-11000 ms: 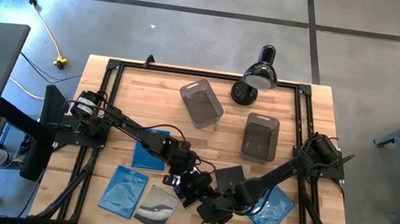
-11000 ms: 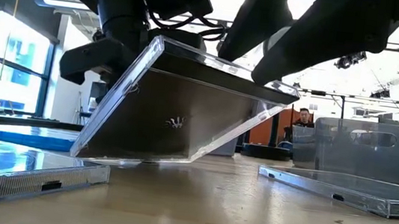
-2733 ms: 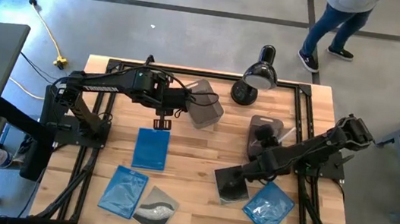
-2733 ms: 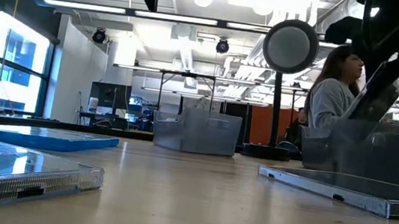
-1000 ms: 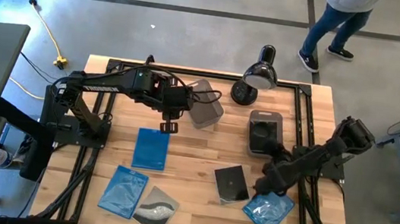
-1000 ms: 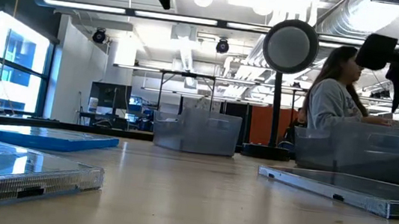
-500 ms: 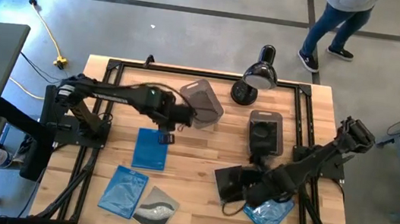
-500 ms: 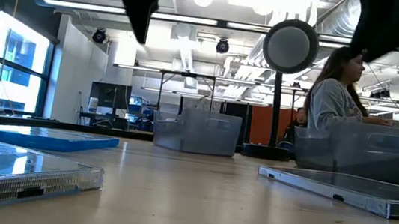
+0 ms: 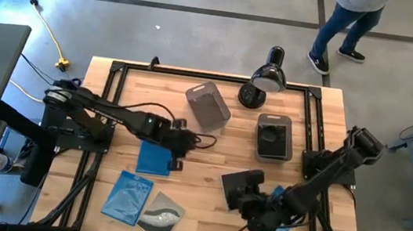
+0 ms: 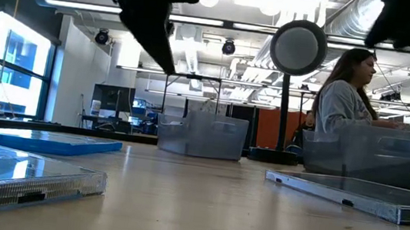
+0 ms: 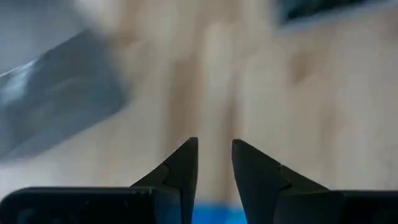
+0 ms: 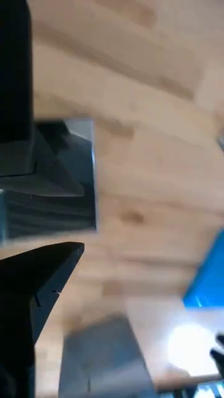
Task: Pick & place jewel cases by type
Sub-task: Put the right black CD case into the right black bin
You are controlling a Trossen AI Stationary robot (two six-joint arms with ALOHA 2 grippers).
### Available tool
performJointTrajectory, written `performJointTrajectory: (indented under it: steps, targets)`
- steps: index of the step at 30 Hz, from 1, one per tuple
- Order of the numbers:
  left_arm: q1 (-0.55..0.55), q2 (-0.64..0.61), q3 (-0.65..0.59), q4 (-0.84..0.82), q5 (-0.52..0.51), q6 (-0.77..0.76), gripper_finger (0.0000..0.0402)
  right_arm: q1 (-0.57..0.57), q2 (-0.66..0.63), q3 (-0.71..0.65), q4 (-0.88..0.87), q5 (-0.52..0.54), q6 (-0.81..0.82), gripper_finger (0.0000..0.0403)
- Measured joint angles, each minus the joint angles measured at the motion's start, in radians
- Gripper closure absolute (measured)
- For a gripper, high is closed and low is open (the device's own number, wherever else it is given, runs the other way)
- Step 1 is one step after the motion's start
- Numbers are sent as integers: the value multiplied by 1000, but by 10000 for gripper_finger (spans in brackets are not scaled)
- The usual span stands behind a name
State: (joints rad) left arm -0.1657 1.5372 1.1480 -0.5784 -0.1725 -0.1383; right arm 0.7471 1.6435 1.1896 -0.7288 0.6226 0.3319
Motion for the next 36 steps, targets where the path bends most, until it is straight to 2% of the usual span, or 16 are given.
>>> performJointTrajectory:
  steps: [3,6,8,11,16,23,26,28,33,36]
  targets:
    - [0,-3,-116,301,115,-25,305,-2,70,0,10,-71,0,277]
    - [5,22,-191,548,136,-88,305,-6,142,0,23,-113,-8,277]
    - [10,50,-213,629,137,-121,305,0,184,0,51,-101,-17,277]
    - [11,99,-211,691,140,-126,305,13,230,0,84,-71,-21,277]
    - [8,192,-214,719,137,-119,305,15,266,0,81,-90,-22,277]
    - [11,235,-213,787,10,-120,305,18,269,1,81,-166,-19,277]
    - [28,246,-212,816,-1,-148,305,20,269,0,71,-203,-17,277]
    - [46,268,-213,843,-6,-188,305,25,269,0,73,-184,-18,277]
    - [88,357,-193,949,81,-279,305,26,269,0,12,-177,26,277]
    - [96,421,-150,985,88,-275,305,27,269,0,-40,-179,62,277]
